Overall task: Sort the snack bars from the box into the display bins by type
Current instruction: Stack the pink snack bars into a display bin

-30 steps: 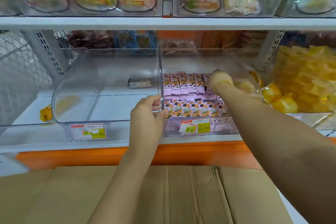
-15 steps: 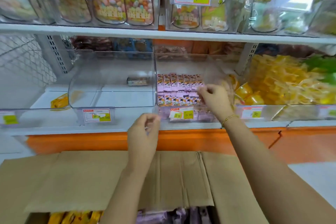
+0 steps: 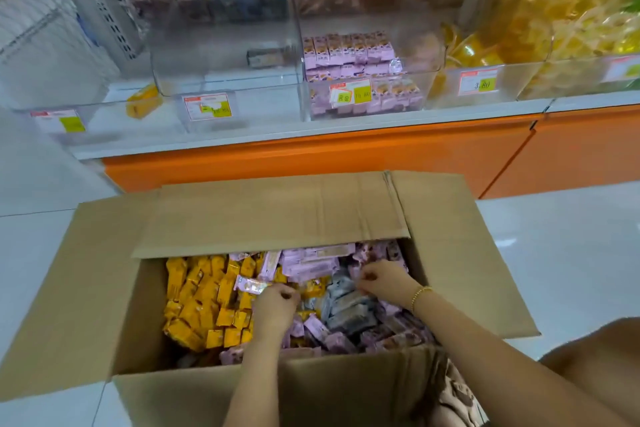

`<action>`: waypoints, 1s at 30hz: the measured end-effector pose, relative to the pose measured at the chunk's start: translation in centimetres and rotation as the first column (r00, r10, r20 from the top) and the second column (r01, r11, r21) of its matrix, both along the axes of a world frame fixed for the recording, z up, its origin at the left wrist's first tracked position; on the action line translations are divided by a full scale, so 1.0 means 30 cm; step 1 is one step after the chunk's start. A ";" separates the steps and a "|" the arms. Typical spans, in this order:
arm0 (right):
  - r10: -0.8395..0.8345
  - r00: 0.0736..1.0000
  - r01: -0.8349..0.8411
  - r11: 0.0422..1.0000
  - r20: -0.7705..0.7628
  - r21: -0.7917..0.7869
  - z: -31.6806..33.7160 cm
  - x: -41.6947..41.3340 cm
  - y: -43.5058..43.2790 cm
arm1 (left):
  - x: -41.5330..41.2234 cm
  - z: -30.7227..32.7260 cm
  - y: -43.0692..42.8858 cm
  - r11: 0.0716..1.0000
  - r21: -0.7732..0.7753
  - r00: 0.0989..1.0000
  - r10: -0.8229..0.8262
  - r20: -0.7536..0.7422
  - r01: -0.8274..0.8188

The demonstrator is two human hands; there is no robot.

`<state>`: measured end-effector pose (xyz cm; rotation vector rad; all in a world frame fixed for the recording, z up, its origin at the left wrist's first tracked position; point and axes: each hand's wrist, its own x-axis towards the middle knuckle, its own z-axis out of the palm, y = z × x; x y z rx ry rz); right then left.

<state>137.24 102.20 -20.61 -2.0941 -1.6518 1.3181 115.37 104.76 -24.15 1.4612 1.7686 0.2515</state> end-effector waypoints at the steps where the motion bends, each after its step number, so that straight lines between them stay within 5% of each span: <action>1: 0.070 0.996 -0.067 0.996 0.056 -0.053 -0.033 -0.005 -0.020 | -0.005 -0.026 -0.019 0.999 -0.036 1.000 0.015 -0.012 -0.015; 7: 0.309 0.948 -0.289 0.937 0.078 -0.199 -0.130 -0.092 -0.071 | -0.083 -0.068 -0.026 0.992 -0.002 0.916 0.118 -0.384 -0.129; 10: 0.336 0.941 -0.323 0.922 0.030 -0.213 -0.150 -0.144 -0.067 | -0.126 -0.072 -0.014 0.985 -0.127 0.912 0.058 -0.407 -0.119; 16: 0.517 0.838 -0.480 0.851 0.176 -0.212 -0.212 -0.209 -0.061 | -0.147 -0.073 -0.009 0.976 -0.216 0.921 -0.067 -0.383 -0.018; 20: 0.457 0.873 -0.431 0.886 0.170 -0.169 -0.154 -0.186 -0.015 | -0.160 -0.042 -0.005 0.968 -0.244 0.965 -0.012 -0.262 -0.054; 25: 0.197 0.980 -0.196 0.980 -0.011 0.038 0.101 -0.066 0.148 | -0.149 0.116 0.034 0.981 -0.195 0.988 0.049 0.146 -0.020; 27: 0.062 0.984 -0.039 0.990 -0.170 0.136 0.219 0.000 0.187 | -0.145 0.201 0.063 0.988 -0.150 0.963 0.009 0.270 0.033; 30: -0.104 0.872 0.214 0.960 -0.479 0.182 0.341 0.075 0.191 | -0.139 0.302 0.098 1.000 -0.001 0.927 -0.017 0.375 0.019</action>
